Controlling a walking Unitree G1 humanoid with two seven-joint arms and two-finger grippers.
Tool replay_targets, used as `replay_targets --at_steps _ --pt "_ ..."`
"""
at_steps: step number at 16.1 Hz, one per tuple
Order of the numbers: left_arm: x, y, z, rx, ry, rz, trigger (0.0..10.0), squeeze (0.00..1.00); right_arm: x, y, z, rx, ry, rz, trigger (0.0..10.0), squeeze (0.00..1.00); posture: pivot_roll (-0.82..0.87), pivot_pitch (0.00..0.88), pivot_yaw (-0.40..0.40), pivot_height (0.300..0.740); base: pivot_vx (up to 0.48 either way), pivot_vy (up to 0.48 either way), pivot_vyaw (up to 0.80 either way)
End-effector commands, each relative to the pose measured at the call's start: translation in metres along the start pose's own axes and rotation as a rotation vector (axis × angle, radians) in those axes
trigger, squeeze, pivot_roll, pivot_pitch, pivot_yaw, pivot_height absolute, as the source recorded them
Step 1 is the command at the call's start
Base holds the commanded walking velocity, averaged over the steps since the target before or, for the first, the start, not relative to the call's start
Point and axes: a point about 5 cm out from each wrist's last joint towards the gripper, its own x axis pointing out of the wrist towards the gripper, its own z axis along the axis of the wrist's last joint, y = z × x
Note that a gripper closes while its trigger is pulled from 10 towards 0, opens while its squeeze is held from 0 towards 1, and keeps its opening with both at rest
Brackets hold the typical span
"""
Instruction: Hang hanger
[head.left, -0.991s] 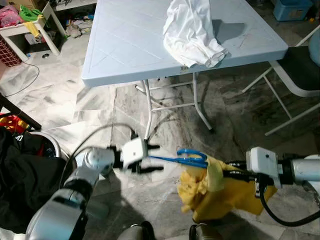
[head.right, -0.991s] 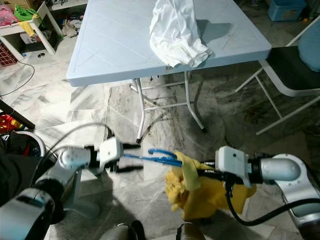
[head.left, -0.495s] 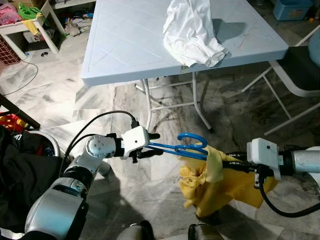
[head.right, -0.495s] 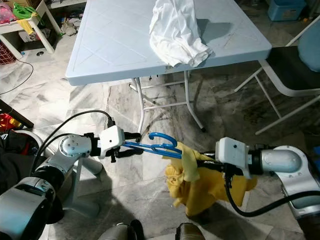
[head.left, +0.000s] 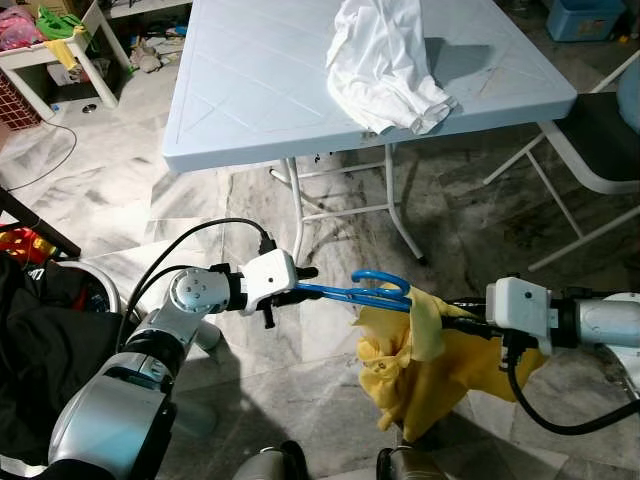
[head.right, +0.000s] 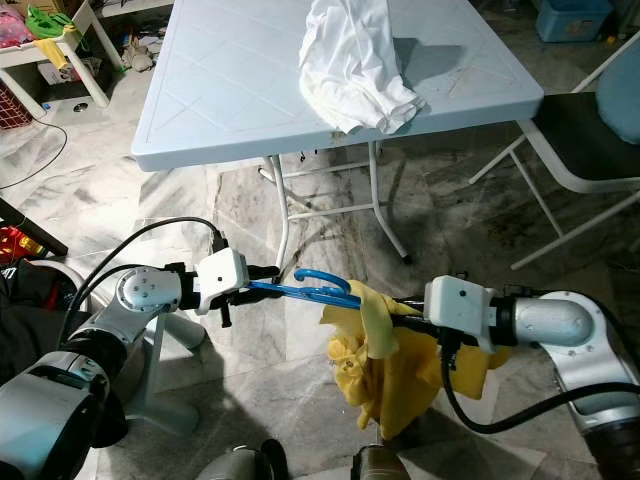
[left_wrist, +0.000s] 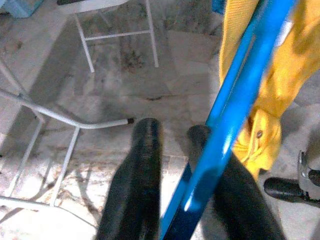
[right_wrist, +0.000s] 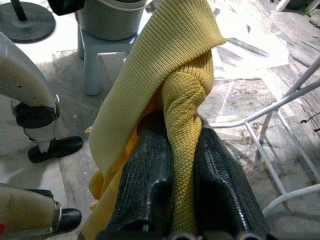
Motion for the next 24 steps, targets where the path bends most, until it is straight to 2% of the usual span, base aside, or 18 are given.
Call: replay_targets --at_steps 1,2,3,4,7,8,9,12,17,19,20,21,24 --pt "0.001 -0.002 0.001 0.014 -0.006 -0.023 0.0 0.0 0.002 -0.004 0.009 -0.051 -0.035 -0.009 10.0 0.0 -0.19 0.188 0.105 0.74 0.0 0.0 0.0" --pt "0.002 -0.002 0.002 0.028 -0.004 -0.015 0.0 0.0 0.002 -0.004 0.008 -0.057 -0.03 -0.01 10.0 0.0 -0.19 0.189 0.104 0.74 0.0 0.0 0.0" --pt "0.003 -0.001 0.003 0.032 -0.006 -0.003 4.5 0.0 0.002 -0.004 0.008 -0.058 -0.028 -0.011 10.0 0.0 -0.19 0.189 0.104 0.74 0.0 0.0 0.0" --pt "0.004 0.0 0.004 0.032 -0.012 -0.001 10.0 0.0 0.002 -0.004 0.008 -0.064 -0.025 -0.018 10.0 0.0 -0.19 0.191 0.105 0.74 0.0 0.0 0.0" --pt "0.006 0.001 0.007 0.038 -0.022 0.0 10.0 0.0 0.003 -0.005 0.007 -0.069 -0.023 -0.024 10.0 0.0 -0.19 0.193 0.103 0.74 0.0 0.0 0.0" --pt "0.006 0.0 0.007 0.032 -0.027 -0.014 8.1 0.0 0.003 -0.004 0.007 -0.071 -0.022 -0.024 10.0 0.0 -0.19 0.195 0.102 0.74 0.0 0.0 0.0" --pt "0.007 -0.002 0.007 0.011 -0.043 -0.035 0.0 0.0 0.003 -0.004 0.007 -0.076 -0.021 -0.027 10.0 0.0 -0.19 0.197 0.102 0.74 0.0 0.0 0.0" --pt "0.008 -0.005 0.006 -0.012 -0.052 -0.064 0.0 0.0 0.004 -0.003 0.007 -0.081 -0.023 -0.028 10.0 0.0 -0.19 0.198 0.102 0.74 0.0 0.0 0.0" --pt "0.01 -0.001 0.01 -0.164 -0.125 -0.066 0.0 0.0 0.004 -0.002 0.007 -0.083 -0.025 -0.021 10.0 0.0 -0.19 0.2 0.097 0.74 0.0 0.0 0.0" --pt "0.01 0.001 0.011 -0.136 -0.117 -0.044 0.0 0.0 0.004 -0.003 0.007 -0.084 -0.025 -0.02 10.0 0.0 -0.19 0.2 0.097 0.74 0.0 0.0 0.0" --pt "0.01 0.002 0.01 -0.148 -0.115 -0.023 10.0 0.59 0.003 -0.004 0.007 -0.086 -0.025 -0.021 10.0 0.0 -0.19 0.201 0.096 0.74 0.0 0.0 0.0" --pt "0.01 0.002 0.01 -0.15 -0.116 -0.024 10.0 1.0 0.003 -0.004 0.007 -0.086 -0.025 -0.021 10.0 0.0 -0.19 0.202 0.096 0.74 0.0 0.0 0.0" --pt "0.011 0.001 0.011 -0.152 -0.121 -0.045 10.0 1.0 0.002 -0.002 0.007 -0.084 -0.027 -0.013 10.0 0.0 -0.19 0.204 0.095 0.74 0.0 0.0 0.0"
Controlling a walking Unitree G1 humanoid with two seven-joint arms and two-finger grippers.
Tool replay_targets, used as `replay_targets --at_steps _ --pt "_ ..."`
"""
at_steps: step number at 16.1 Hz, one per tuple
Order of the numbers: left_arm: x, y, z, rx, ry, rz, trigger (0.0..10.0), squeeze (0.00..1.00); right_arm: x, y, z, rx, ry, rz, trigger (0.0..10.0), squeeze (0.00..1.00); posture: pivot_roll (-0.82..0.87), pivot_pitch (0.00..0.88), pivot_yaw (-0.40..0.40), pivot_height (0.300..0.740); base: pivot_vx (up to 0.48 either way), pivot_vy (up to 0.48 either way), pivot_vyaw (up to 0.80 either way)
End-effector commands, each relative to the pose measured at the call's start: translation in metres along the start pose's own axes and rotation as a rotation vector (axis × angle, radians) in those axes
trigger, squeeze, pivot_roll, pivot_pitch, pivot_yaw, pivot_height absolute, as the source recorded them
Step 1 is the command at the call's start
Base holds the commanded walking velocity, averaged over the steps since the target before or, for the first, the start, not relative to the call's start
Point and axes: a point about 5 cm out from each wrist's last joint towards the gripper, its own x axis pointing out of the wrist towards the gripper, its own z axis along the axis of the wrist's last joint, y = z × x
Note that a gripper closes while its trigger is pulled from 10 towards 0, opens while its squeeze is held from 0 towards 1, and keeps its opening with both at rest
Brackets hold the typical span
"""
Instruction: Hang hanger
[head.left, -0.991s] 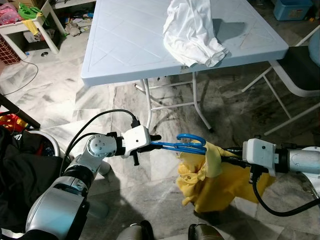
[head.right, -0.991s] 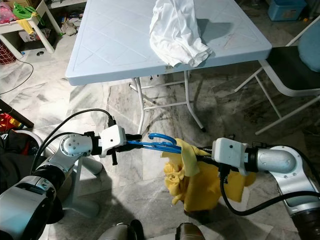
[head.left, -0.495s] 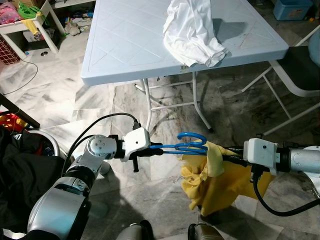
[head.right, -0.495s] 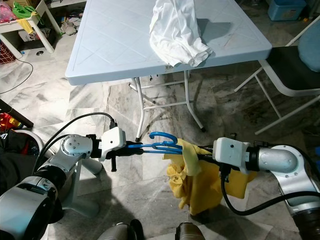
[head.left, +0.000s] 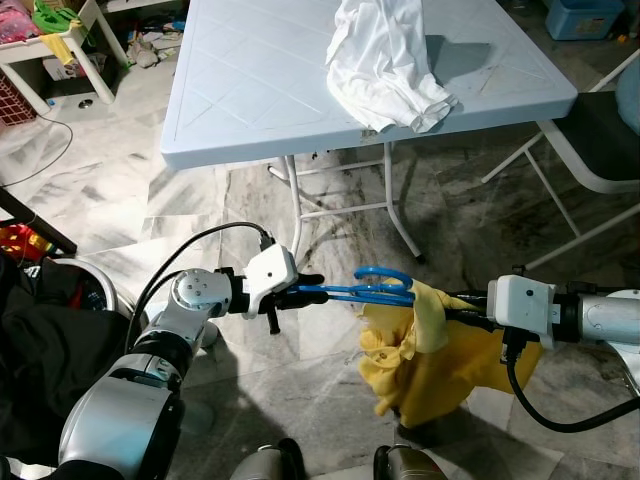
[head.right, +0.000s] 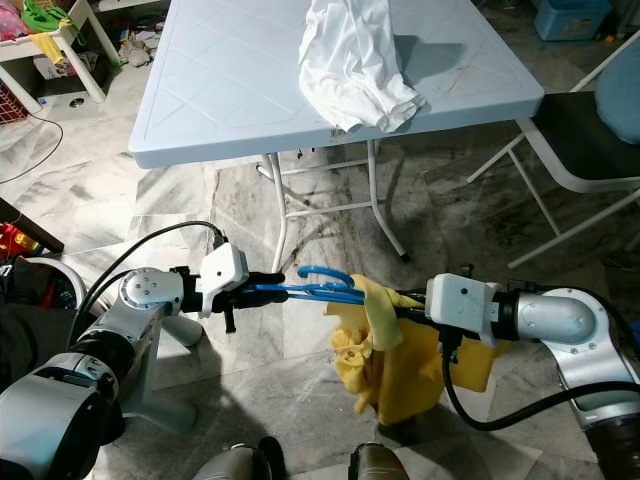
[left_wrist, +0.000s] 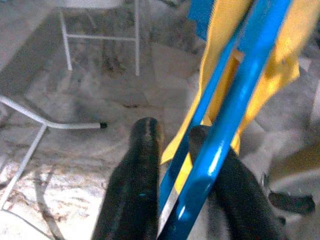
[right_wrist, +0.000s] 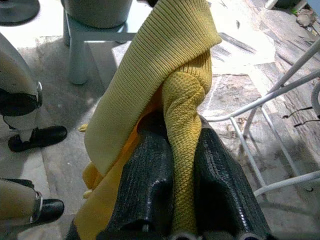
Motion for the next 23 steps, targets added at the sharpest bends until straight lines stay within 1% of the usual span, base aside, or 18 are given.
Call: replay_targets --at_steps 1,2,3,4,5,7,8,9,16,23 --pt "0.007 0.003 0.012 0.034 -0.04 -0.033 10.0 1.0 0.005 0.003 0.007 -0.02 -0.043 0.022 10.0 0.0 -0.2 0.204 0.093 0.74 0.0 0.0 0.0" --pt "0.007 0.003 0.014 0.039 -0.034 -0.056 10.0 0.54 0.005 0.003 0.007 -0.019 -0.044 0.026 10.0 0.0 -0.2 0.205 0.094 0.74 0.0 0.0 0.0" --pt "0.007 0.003 0.014 0.041 -0.035 -0.06 10.0 0.43 0.005 0.004 0.006 -0.019 -0.044 0.028 10.0 0.0 -0.2 0.205 0.094 0.74 0.0 0.0 0.0" --pt "0.008 0.002 0.015 0.025 -0.04 -0.083 10.0 0.13 0.005 0.004 0.007 -0.018 -0.044 0.033 10.0 0.0 -0.2 0.204 0.096 0.74 0.0 0.0 0.0" --pt "0.01 0.0 0.015 0.005 -0.042 -0.116 10.0 0.0 0.005 0.005 0.007 -0.018 -0.044 0.036 10.0 0.0 -0.2 0.204 0.096 0.74 0.0 0.0 0.0" --pt "0.011 -0.003 0.015 -0.027 -0.048 -0.16 10.0 0.0 0.005 0.006 0.006 -0.015 -0.044 0.041 10.0 0.0 -0.2 0.205 0.099 0.74 0.0 0.0 0.0" --pt "0.012 -0.004 0.014 -0.021 -0.044 -0.178 5.6 0.0 0.005 0.007 0.006 -0.013 -0.044 0.043 10.0 0.0 -0.2 0.206 0.101 0.74 0.0 0.0 0.0" --pt "0.012 -0.006 0.013 -0.018 -0.036 -0.195 0.0 0.0 0.004 0.007 0.006 -0.011 -0.044 0.043 10.0 0.0 -0.2 0.206 0.101 0.74 0.0 0.0 0.0" --pt "0.009 -0.007 0.013 -0.038 -0.036 -0.245 0.0 0.0 0.005 0.01 0.003 -0.004 -0.037 0.047 10.0 0.0 -0.2 0.202 0.107 0.74 0.0 0.0 0.0" --pt "0.007 -0.015 0.002 -0.075 0.007 -0.304 0.0 0.0 0.005 0.009 0.002 -0.007 -0.036 0.052 10.0 0.0 -0.2 0.196 0.102 0.74 0.0 0.0 0.0"
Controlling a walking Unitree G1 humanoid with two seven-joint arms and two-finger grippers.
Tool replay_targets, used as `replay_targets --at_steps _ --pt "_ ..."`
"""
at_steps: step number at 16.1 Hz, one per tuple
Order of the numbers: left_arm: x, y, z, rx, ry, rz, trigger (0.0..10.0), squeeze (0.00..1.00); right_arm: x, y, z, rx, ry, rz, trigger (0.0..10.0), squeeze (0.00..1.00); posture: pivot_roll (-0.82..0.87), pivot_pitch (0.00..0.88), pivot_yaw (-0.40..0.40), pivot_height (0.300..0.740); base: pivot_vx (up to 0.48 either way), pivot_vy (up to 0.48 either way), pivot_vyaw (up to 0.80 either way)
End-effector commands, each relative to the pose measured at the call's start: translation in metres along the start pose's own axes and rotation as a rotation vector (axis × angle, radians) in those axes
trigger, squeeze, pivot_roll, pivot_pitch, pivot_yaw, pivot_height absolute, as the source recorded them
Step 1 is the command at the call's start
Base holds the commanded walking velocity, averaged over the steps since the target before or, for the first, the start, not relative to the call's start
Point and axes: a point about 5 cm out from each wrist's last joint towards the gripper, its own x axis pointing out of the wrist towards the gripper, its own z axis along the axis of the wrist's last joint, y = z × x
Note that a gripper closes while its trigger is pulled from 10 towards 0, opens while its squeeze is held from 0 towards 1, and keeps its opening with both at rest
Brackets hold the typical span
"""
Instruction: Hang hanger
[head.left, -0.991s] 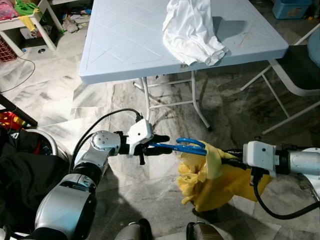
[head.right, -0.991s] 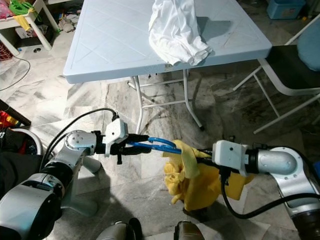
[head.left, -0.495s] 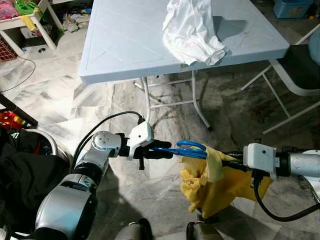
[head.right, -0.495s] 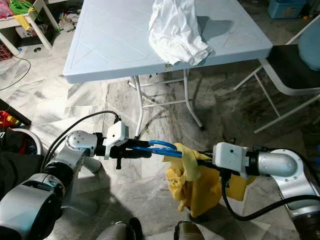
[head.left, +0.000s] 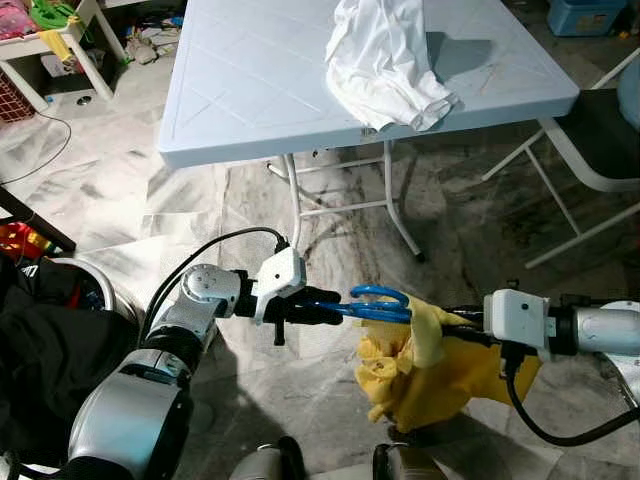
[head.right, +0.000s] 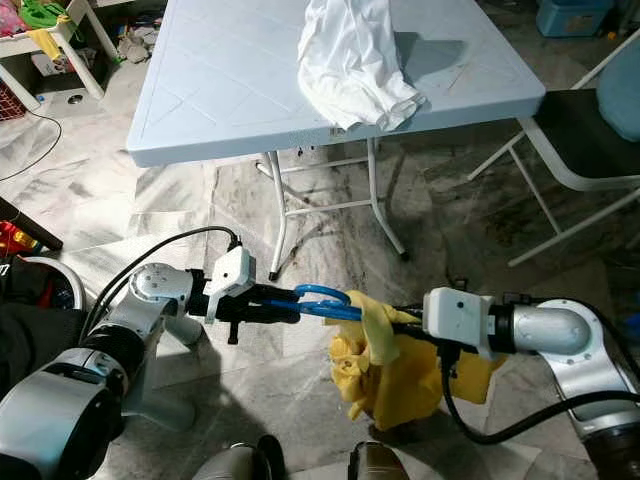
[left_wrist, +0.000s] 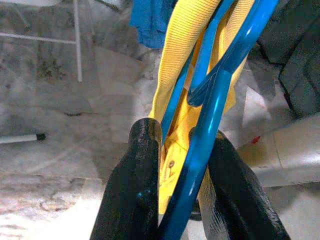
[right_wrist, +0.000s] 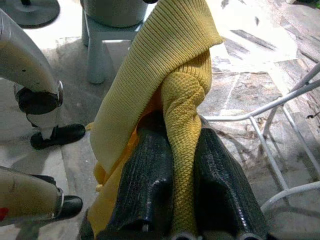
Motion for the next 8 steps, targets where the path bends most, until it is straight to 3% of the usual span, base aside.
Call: replay_targets --at_steps 1,3,5,6,7,8 --pt "0.001 -0.006 -0.003 0.003 0.012 -0.06 0.0 0.0 0.001 -0.003 0.007 -0.033 -0.038 -0.003 10.0 0.0 -0.2 0.196 0.102 0.74 0.0 0.0 0.0" --pt "0.001 -0.006 -0.006 0.047 0.052 -0.035 0.0 0.0 0.003 -0.008 0.008 -0.051 -0.044 -0.045 10.0 0.0 -0.2 0.196 0.091 0.74 0.0 0.0 0.0" --pt "0.001 0.004 0.002 0.151 0.054 0.125 0.0 0.0 0.007 -0.016 0.007 -0.069 -0.051 -0.12 10.0 0.0 -0.19 0.198 0.088 0.74 0.0 0.0 0.0" --pt "0.001 0.007 0.004 0.183 0.051 0.172 0.0 0.0 0.01 -0.02 0.006 -0.062 -0.051 -0.145 10.0 0.22 -0.19 0.2 0.087 0.74 0.0 0.0 0.0" --pt "0.001 0.007 0.005 0.204 0.055 0.19 0.0 0.0 0.012 -0.023 0.006 -0.068 -0.053 -0.167 10.0 1.0 -0.19 0.2 0.087 0.74 0.0 0.0 0.0" --pt "0.0 0.007 0.004 0.208 0.06 0.195 0.0 0.0 0.014 -0.026 0.007 -0.078 -0.054 -0.181 10.0 1.0 -0.19 0.2 0.087 0.74 0.0 0.0 0.0"
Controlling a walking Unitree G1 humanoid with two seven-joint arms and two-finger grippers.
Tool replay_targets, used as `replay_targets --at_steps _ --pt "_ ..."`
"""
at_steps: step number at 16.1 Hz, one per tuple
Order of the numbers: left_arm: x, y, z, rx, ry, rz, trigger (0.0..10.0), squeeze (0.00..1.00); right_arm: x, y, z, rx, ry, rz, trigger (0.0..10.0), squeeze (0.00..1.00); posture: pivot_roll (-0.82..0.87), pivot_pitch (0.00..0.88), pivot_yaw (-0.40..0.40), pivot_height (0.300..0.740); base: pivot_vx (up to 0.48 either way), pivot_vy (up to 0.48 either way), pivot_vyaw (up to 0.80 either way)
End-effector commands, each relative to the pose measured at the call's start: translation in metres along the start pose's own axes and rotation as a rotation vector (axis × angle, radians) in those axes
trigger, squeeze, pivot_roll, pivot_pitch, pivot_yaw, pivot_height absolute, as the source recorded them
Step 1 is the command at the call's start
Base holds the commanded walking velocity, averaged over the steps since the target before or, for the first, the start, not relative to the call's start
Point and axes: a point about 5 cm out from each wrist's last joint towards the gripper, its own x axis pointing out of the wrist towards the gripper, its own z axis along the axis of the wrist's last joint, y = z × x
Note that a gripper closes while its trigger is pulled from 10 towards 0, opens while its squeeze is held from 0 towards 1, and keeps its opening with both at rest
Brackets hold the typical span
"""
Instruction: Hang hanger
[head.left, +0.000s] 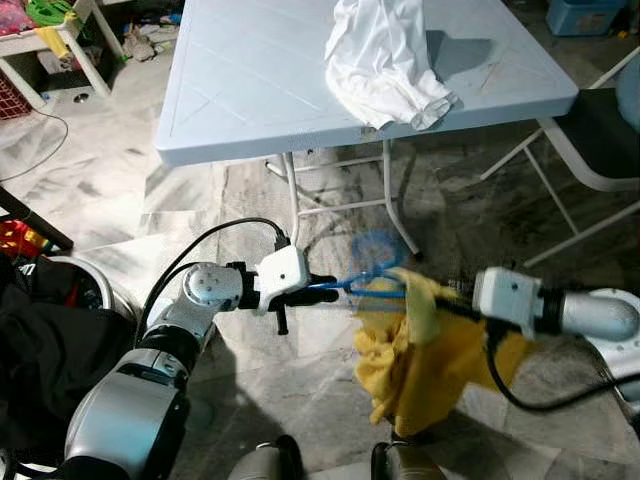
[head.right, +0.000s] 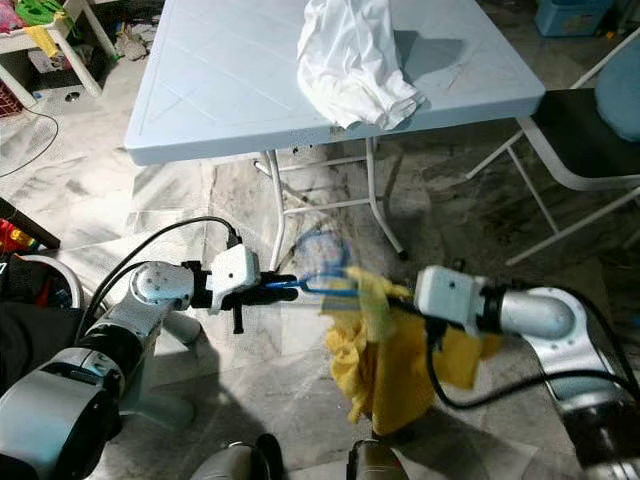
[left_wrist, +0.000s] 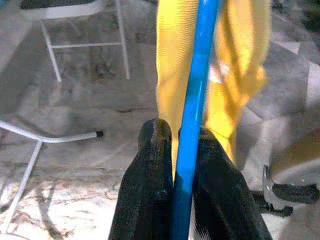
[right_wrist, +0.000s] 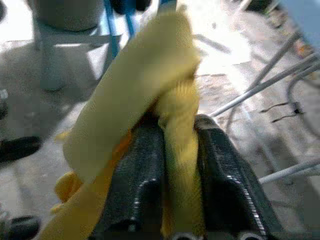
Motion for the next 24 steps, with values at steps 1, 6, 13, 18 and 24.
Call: replay_targets --at_steps 1,6,13,18,24 --pt "-0.002 -0.001 -0.003 0.006 0.013 0.014 0.0 0.0 0.004 -0.003 0.005 -0.04 -0.028 -0.015 10.0 1.0 -0.19 0.2 0.087 0.74 0.0 0.0 0.0" --pt "-0.003 -0.005 -0.011 0.038 0.073 0.046 0.0 0.0 0.008 -0.014 -0.001 -0.08 -0.009 -0.081 10.0 1.0 -0.18 0.201 0.091 0.74 0.0 0.0 0.0" --pt "-0.003 0.002 -0.022 -0.047 0.098 0.35 0.0 0.0 0.011 -0.027 -0.001 -0.107 -0.014 -0.212 10.0 1.0 -0.18 0.197 0.092 0.74 0.0 0.0 0.0" --pt "0.001 0.004 -0.02 -0.139 0.015 0.541 0.0 0.0 0.017 -0.029 -0.005 0.045 -0.047 -0.38 10.0 1.0 -0.17 0.198 0.092 0.74 0.0 0.0 0.0" --pt "0.025 -0.012 -0.005 -0.173 -0.139 0.514 0.0 0.0 0.058 0.02 -0.022 0.487 -0.06 -0.597 10.0 1.0 -0.15 0.188 0.101 0.74 0.0 0.0 0.0"
